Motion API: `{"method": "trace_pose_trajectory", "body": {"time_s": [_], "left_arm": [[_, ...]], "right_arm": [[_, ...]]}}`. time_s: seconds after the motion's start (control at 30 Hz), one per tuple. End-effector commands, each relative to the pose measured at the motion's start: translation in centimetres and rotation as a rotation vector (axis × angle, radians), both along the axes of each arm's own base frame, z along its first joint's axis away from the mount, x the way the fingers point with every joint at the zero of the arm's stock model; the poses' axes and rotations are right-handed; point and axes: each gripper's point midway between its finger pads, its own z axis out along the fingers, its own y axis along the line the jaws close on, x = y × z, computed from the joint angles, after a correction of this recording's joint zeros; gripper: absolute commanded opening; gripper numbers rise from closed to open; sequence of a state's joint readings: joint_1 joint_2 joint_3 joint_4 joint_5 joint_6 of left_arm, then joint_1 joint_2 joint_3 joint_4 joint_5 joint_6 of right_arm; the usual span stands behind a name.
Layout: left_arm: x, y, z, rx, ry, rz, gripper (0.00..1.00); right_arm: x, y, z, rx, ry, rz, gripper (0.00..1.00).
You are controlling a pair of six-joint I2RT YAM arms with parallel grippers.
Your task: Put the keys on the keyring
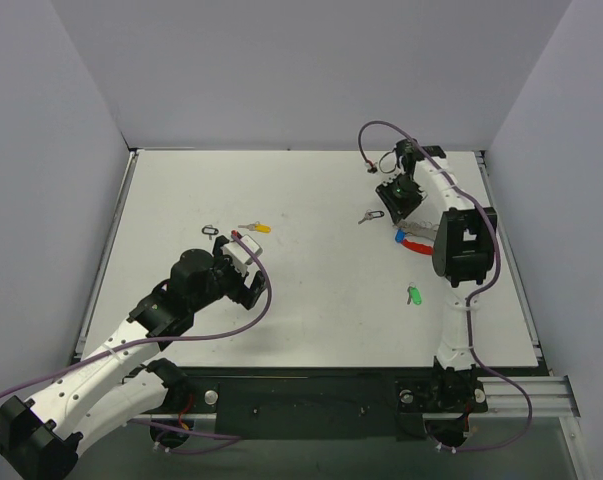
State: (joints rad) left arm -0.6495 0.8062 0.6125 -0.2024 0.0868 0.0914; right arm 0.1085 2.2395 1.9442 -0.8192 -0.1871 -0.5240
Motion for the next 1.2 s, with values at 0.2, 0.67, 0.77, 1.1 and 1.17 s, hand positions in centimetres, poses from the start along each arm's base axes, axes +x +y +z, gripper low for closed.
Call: {"method": "trace_pose_trajectory", "body": {"time_s": [0.2, 0.67, 0.77, 1.1, 1.17], "left_arm": [[0.2, -0.1, 1.5, -0.016, -0.036, -0.012, 0.90], [0.3, -0.2, 1.5, -0.015, -0.037, -0.013, 0.90], [0.2, -0.1, 1.2, -0.011, -0.031, -0.014, 0.90], [0.3, -0.1, 1.5, -0.014, -0.034, -0.013, 0.90], [0.3, -0.1, 1.4, -0.014, -0.034, -0.014, 0.90]], "right_arm": [[1.6, 0.5, -0.3, -0.089, -0.018, -0.002, 0.27], [2.3, -0.1, -1.7, -0.213, -0.025, 0.001, 0.23], [2.4, -0.3, -1.8, -0.221, -0.031, -0.010, 0.19], [2.8, 0.2, -0.5, -0.194, -0.070, -0.027, 0.21], [2.9, 0.0, -0.6, -0.206, -0.072, -0.029, 0.20]]}}
